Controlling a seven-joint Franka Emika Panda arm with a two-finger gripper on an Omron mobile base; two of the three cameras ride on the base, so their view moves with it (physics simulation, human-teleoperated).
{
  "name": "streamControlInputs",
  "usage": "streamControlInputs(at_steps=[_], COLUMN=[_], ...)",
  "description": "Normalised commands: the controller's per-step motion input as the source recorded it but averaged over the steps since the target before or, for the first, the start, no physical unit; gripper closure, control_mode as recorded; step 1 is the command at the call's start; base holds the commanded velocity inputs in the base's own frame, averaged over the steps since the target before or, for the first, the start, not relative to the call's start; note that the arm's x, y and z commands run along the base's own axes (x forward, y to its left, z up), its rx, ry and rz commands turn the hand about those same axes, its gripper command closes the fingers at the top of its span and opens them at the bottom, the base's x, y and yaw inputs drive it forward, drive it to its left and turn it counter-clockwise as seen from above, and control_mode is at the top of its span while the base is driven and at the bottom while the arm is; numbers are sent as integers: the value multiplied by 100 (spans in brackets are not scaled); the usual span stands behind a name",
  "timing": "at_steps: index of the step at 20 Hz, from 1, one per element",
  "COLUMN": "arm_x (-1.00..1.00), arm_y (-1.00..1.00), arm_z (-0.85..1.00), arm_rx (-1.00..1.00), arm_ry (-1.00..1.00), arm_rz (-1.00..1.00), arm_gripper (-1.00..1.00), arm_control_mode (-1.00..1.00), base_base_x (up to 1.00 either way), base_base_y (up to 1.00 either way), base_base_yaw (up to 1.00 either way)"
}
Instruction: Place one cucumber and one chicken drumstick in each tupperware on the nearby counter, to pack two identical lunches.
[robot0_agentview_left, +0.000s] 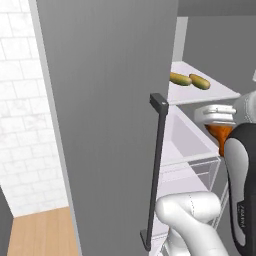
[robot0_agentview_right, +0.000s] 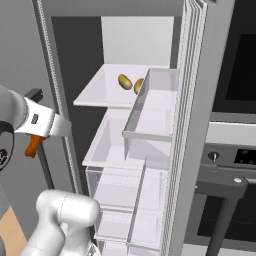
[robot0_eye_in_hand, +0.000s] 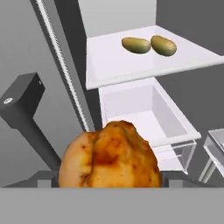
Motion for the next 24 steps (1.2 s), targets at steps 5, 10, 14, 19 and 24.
streamControlInputs(at_steps=[5, 10, 14, 19, 24], arm_x=[-28, -23, 0, 0, 0], arm_y=[1, 4, 0, 0, 0], arm_z=[-3, -6, 0, 0, 0], arm_rx=[-7, -6, 0, 0, 0], arm_ry=[0, 0, 0, 0, 0], arm_rz=[0, 0, 0, 0, 0], arm_gripper=[100, 100, 100, 100, 100], arm_control_mode=[-100, 100, 100, 100, 100], base_base_x=[0, -60, -100, -100, -90], base_base_y=[0, 12, 33, 0, -46], base_base_yaw=[0, 0, 1, 0, -2])
